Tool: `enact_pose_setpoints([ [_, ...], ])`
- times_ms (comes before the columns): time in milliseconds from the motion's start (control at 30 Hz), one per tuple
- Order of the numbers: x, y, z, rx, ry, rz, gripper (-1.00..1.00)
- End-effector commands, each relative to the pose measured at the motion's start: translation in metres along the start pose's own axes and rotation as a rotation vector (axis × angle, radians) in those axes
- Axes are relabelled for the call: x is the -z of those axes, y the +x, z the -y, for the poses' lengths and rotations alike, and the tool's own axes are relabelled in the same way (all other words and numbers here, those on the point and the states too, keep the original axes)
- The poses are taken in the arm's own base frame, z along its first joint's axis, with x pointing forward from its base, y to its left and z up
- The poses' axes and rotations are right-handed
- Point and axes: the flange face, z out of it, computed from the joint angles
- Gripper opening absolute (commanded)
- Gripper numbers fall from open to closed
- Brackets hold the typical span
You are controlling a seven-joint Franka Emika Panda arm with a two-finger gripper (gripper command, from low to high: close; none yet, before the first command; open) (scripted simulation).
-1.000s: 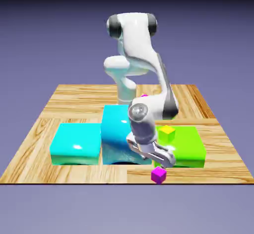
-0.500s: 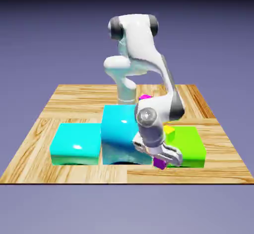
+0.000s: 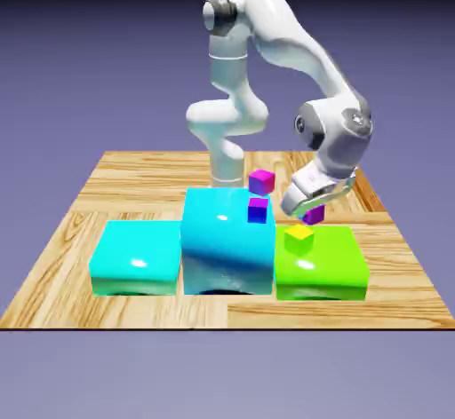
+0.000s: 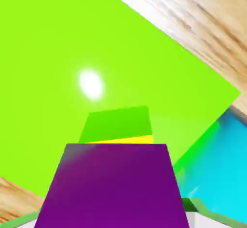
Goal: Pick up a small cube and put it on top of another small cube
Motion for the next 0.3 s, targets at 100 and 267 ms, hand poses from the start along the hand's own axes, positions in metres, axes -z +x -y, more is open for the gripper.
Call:
enact_pose_setpoints([
  [100, -0.051, 0.012, -0.006, -0.027, 0.005, 0.006, -1.0],
  [267, -0.053, 0.012, -0.006, -0.027, 0.005, 0.006, 1.0],
])
